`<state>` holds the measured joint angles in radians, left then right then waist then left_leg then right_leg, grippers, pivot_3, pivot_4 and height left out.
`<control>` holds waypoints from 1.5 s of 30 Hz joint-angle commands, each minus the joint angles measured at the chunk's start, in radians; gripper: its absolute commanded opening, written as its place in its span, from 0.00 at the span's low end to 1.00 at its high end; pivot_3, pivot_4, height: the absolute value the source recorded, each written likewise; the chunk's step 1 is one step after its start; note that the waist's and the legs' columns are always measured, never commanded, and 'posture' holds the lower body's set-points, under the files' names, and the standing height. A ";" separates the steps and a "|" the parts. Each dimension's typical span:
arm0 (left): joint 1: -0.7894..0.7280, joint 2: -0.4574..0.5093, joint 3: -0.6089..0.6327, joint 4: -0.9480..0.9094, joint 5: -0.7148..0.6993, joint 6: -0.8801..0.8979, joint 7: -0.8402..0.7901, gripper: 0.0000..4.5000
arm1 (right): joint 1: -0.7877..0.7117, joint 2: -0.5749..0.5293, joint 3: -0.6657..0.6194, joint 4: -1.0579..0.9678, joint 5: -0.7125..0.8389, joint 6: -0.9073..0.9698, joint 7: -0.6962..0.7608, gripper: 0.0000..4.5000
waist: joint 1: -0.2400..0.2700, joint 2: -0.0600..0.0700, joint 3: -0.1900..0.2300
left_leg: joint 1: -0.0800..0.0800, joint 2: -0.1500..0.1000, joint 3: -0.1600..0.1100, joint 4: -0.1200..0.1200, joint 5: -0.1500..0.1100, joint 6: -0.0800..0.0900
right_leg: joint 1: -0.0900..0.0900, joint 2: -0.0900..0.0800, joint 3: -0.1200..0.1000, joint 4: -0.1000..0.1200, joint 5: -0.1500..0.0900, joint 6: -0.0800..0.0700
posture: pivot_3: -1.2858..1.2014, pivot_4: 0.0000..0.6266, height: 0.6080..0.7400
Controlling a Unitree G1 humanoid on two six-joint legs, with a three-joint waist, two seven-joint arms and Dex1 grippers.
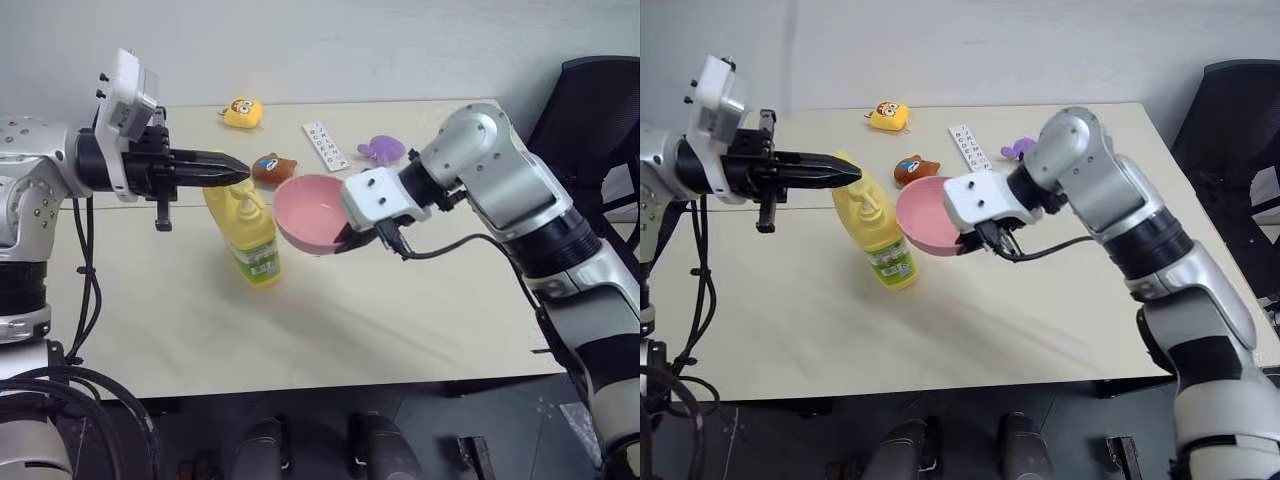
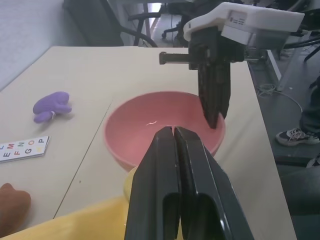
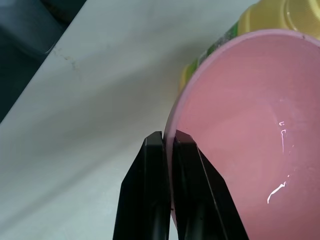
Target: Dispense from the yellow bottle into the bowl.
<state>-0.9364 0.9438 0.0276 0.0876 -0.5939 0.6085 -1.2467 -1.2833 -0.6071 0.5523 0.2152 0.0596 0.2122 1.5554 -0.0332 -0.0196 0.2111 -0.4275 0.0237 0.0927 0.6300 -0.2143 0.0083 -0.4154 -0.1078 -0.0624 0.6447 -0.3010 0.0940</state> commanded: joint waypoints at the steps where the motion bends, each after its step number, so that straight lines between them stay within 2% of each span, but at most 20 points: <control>1: -0.024 0.004 0.024 -0.014 0.014 -0.016 -0.009 0.01 | -0.052 0.016 -0.017 -0.008 -0.021 0.059 0.027 0.00 | 0.003 0.000 0.000 | 0.000 0.000 0.000 0.000 0.000 0.000 | 0.000 0.000 0.000 0.000 0.000 0.000 | 0.52 0.24 1.00; 10: 0.001 -0.006 0.018 -0.009 0.054 -0.056 -0.020 0.01 | -0.130 0.010 0.014 -0.060 0.035 0.223 0.059 0.00 | 0.003 0.000 0.000 | 0.000 0.001 0.000 0.001 -0.001 0.000 | -0.001 0.000 0.001 0.000 0.000 0.000 | 0.52 0.24 1.00; 22: -0.025 -0.065 0.011 0.044 0.109 -0.109 -0.024 0.01 | -0.199 0.040 0.028 -0.085 -0.002 0.364 0.045 0.00 | 0.004 0.000 0.000 | -0.001 0.001 0.002 0.001 -0.002 0.000 | -0.002 0.001 0.002 0.001 0.000 0.000 | 0.52 0.24 1.00; 27: -0.046 -0.084 0.003 0.082 0.127 -0.131 -0.039 0.01 | -0.200 0.035 0.042 -0.162 0.005 0.458 0.051 0.00 | 0.004 0.000 0.000 | -0.001 0.001 0.002 0.001 -0.002 0.000 | -0.002 0.001 0.002 0.002 0.000 0.000 | 0.52 0.24 1.00; 34: -0.075 -0.112 -0.002 0.130 0.148 -0.160 -0.055 0.01 | -0.149 0.026 0.062 -0.282 0.012 0.500 0.026 0.00 | 0.003 -0.001 0.000 | -0.001 0.003 0.002 0.002 -0.003 0.000 | -0.002 0.002 0.003 0.003 0.000 0.000 | 0.52 0.24 1.00; 40: -0.081 -0.114 0.001 0.149 0.160 -0.174 -0.070 0.01 | -0.145 0.025 0.054 -0.276 0.005 0.503 0.014 0.00 | 0.002 -0.001 0.000 | -0.001 0.004 0.003 0.003 -0.004 -0.001 | -0.003 0.005 0.003 0.002 0.000 0.000 | 0.52 0.24 1.00; 45: -0.102 -0.112 0.009 0.167 0.166 -0.180 -0.070 0.01 | -0.109 -0.023 0.064 -0.282 -0.015 0.463 0.028 0.00 | 0.004 -0.001 0.000 | -0.001 0.005 0.003 0.003 -0.004 -0.001 | -0.003 0.005 0.003 0.002 0.000 0.000 | 0.52 0.24 1.00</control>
<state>-1.0106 0.8237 0.0169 0.2530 -0.4305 0.4431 -1.3123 -1.3882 -0.6066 0.6242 -0.0385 0.0519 0.6954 1.5527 -0.0294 -0.0203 0.2110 -0.4289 0.0285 0.0959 0.6333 -0.2181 0.0072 -0.4182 -0.1025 -0.0589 0.6467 -0.3012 0.0936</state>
